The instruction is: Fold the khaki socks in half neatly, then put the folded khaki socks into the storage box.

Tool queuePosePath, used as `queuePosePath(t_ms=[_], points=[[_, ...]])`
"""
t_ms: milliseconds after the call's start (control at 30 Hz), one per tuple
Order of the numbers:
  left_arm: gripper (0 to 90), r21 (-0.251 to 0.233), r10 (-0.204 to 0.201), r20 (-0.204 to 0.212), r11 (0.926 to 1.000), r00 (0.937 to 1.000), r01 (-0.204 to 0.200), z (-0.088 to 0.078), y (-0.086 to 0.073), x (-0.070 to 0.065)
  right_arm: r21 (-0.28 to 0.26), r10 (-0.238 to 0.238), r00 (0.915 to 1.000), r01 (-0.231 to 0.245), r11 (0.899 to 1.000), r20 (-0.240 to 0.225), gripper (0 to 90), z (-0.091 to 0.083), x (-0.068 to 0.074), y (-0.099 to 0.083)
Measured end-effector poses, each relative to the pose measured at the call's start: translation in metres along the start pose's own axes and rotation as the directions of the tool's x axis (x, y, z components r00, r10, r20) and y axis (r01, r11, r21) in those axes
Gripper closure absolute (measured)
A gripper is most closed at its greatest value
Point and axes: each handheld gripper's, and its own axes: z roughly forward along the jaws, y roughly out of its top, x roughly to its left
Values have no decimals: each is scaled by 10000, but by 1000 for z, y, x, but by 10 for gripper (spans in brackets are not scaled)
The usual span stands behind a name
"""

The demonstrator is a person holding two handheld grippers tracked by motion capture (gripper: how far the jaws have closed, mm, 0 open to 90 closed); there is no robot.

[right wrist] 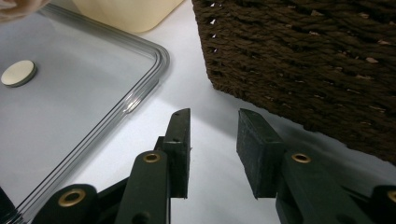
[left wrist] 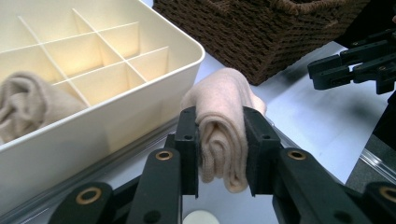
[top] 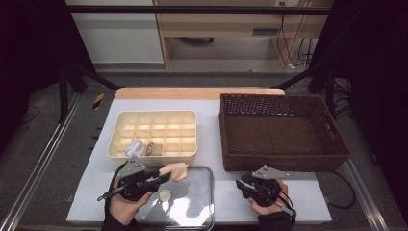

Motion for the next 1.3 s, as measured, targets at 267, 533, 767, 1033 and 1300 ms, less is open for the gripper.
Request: queuePosePath(t_ms=[267, 533, 767, 1033, 1300], points=[[696, -230, 169, -375, 9996, 9992, -178, -11, 18, 2, 31, 48, 10000, -48, 10000, 18, 662, 1, -2, 0], [696, -338, 209, -777, 9992, 9968, -236, -7, 39, 5, 7, -23, 10000, 23, 10000, 9, 663, 0, -4, -1], [696, -426, 192, -1116, 9988, 9936, -241, -2, 50, 13, 16, 64, 10000, -64, 10000, 64, 660, 0, -4, 0], [697, -422, 91, -1457, 9990, 9893, -154, 5, 54, 25, 5, 62, 10000, -62, 10000, 50, 661, 0, -5, -1], [698, -184, 79, -1798, 9998, 9837, -114, 18, 59, 33, 29, -21, 10000, 21, 10000, 44, 662, 0, -7, -3]])
